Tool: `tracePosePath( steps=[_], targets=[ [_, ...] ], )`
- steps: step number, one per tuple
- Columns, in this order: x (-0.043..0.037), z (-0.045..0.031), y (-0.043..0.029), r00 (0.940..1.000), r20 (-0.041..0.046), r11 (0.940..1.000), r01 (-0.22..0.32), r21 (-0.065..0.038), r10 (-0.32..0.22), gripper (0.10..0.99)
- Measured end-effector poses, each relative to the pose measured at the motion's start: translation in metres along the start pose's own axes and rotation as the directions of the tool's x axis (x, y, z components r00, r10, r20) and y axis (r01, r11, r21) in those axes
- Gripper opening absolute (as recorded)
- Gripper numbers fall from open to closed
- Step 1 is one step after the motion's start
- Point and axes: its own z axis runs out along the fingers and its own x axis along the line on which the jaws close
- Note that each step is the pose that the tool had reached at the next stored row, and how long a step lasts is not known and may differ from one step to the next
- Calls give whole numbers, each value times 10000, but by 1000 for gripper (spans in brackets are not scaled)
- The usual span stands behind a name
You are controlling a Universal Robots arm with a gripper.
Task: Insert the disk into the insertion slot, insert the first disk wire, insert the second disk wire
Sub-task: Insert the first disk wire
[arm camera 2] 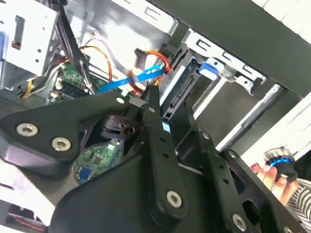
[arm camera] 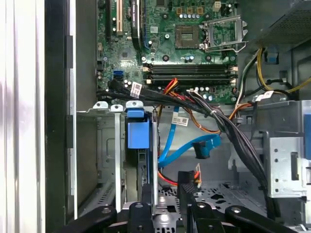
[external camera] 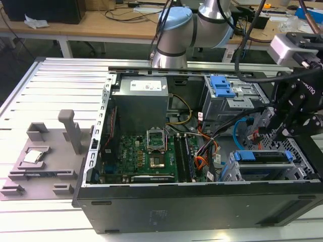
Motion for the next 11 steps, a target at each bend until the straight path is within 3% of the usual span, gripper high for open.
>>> tracePosePath(
  steps=[4,11],
  targets=[
    [-3,-3,44,10000,3,10000,-1,3,1,361],
    [-5,177,65,10000,-87,10000,-4,5,4,361]
  ],
)
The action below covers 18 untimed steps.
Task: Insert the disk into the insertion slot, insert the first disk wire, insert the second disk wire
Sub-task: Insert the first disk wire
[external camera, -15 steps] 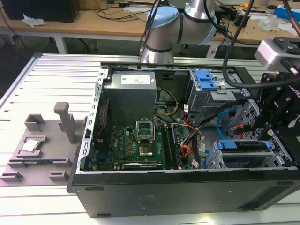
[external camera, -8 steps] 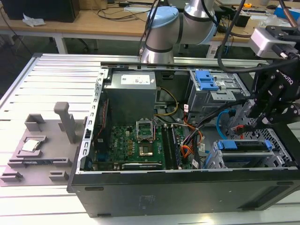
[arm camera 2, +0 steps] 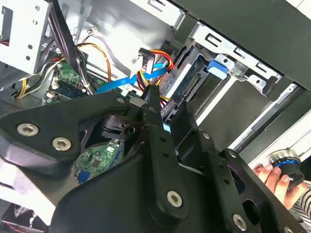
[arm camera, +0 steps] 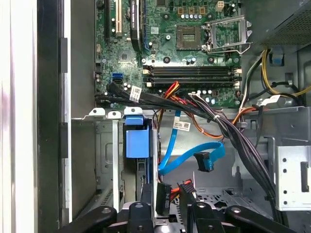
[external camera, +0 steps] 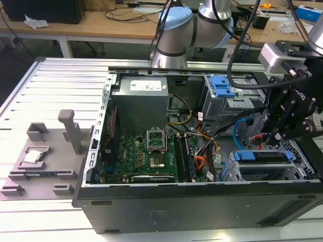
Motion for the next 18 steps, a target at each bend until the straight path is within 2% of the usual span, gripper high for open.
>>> tracePosePath(
  steps=[5,7,8,15,18],
  targets=[
    [2,3,0,10000,-7,10000,-1,1,1,349],
    [3,3,0,10000,-9,10000,-1,0,1,216],
    [3,3,0,10000,-10,10000,-1,0,1,192],
    [5,3,0,10000,-20,10000,-1,0,1,192],
    [5,2,-33,10000,-20,10000,-2,0,2,192]
  ],
)
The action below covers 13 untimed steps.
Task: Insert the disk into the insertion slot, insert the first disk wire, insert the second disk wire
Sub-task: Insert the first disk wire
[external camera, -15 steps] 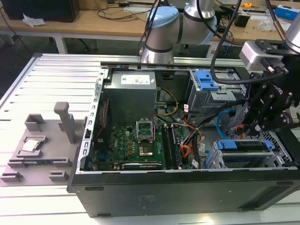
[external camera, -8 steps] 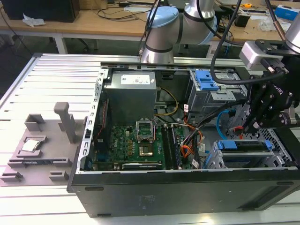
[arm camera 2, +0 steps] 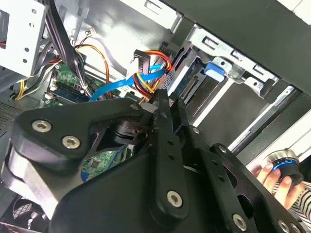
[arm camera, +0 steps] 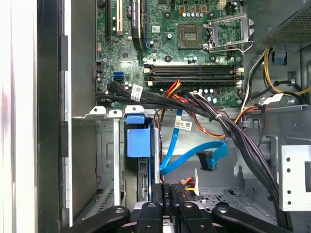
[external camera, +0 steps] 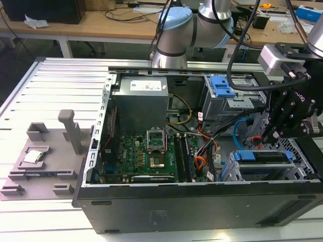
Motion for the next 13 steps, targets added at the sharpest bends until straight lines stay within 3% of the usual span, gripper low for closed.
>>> tracePosePath(
  steps=[3,9,13],
  targets=[
    [20,0,-16,10000,0,10000,-2,0,2,192],
    [151,7,-23,10000,0,10000,0,0,0,192],
    [180,22,-49,10000,2,10000,-2,0,2,192]
  ],
)
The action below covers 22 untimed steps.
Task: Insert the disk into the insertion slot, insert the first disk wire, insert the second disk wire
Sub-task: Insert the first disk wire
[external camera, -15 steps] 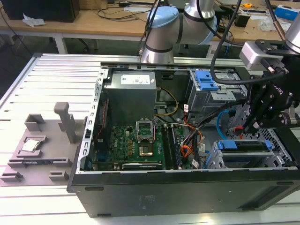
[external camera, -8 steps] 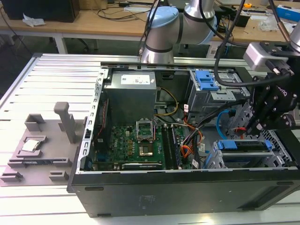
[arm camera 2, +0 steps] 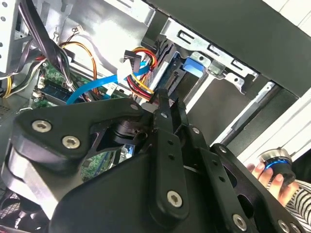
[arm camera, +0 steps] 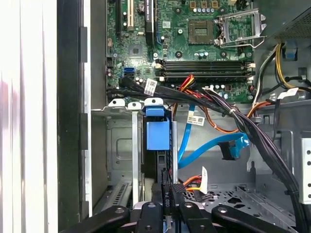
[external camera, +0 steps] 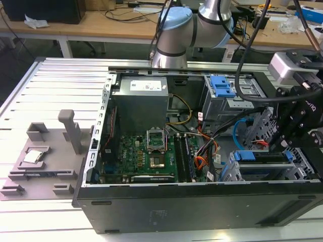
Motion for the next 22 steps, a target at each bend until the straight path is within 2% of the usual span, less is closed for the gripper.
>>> tracePosePath(
  steps=[6,14,22],
  targets=[
    [-12,56,-13,10000,20,10000,3,-9,-3,192],
    [-33,125,-66,10000,36,10000,0,-23,0,192],
    [7,157,-80,10000,37,10000,2,-24,-2,192]
  ],
)
